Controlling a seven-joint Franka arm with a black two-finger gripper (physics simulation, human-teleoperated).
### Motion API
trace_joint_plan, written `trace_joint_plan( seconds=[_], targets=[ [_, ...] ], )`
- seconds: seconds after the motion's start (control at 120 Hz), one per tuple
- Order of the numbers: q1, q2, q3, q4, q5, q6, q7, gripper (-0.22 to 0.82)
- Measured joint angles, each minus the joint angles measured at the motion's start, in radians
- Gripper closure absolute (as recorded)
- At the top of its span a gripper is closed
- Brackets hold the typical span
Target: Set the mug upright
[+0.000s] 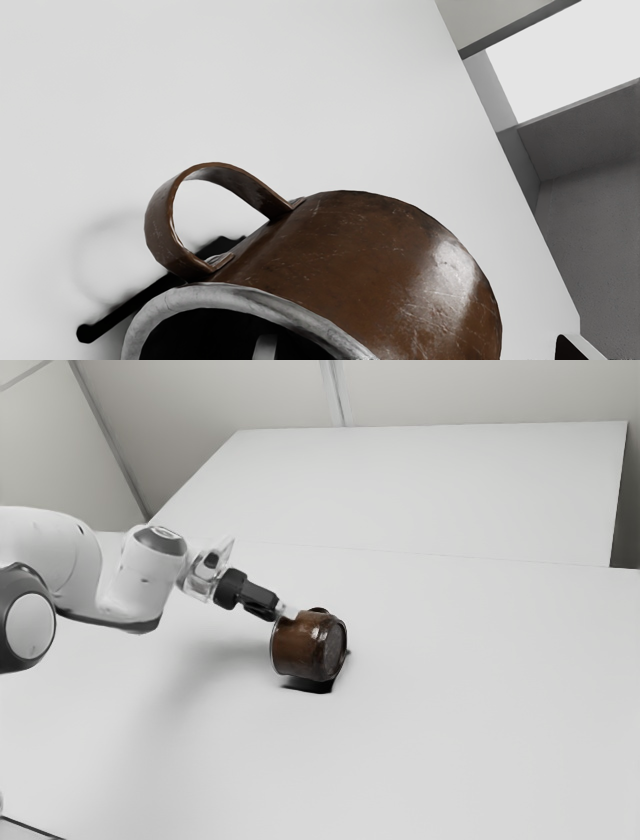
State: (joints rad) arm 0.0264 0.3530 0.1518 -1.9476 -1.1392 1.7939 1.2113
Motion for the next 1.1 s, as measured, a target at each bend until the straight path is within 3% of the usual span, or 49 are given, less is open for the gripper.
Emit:
trace_joint_plan(
  seconds=[0.175,0.383,0.517,0.667,0.867,1.1],
  targets=[
    [0.009,0.007,0.0,-0.044,-0.074,-0.029,0.106,0.02],
    [0.006,0.001,0.0,-0.052,-0.113,-0.052,0.198,0.45],
    [0.003,-0.003,0.0,-0.068,-0.14,-0.056,0.244,0.62],
    [0.001,-0.011,0.0,-0.073,-0.189,-0.068,0.296,0.71],
    [-0.004,-0.034,0.0,-0.076,-0.209,-0.074,0.345,0.75],
    [-0.014,-0.113,0.0,-0.07,0.034,0.048,0.306,0.77]
  ],
)
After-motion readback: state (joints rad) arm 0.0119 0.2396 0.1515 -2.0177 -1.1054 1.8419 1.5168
